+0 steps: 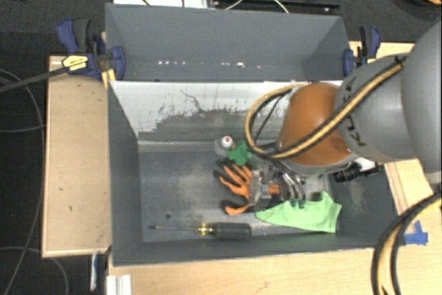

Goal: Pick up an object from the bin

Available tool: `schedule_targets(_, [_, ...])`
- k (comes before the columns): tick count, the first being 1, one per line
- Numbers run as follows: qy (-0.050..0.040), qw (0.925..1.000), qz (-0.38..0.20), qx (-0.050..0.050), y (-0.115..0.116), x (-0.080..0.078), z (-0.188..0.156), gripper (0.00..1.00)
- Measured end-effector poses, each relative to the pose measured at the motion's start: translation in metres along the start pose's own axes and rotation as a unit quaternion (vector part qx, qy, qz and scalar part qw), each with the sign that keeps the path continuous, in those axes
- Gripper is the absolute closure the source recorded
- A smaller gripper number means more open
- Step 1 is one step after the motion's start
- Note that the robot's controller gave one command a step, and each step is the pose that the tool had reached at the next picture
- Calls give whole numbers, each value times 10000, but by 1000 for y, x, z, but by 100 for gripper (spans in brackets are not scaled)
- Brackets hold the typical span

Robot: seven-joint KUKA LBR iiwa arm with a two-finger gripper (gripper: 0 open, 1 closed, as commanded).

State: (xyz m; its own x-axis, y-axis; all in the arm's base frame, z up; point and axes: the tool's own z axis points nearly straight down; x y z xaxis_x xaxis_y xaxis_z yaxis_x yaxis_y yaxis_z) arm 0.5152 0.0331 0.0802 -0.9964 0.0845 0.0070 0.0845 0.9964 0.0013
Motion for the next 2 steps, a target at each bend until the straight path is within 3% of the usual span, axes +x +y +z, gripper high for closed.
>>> schedule_targets(2, [25,10000,-5,1,0,2,-29,100])
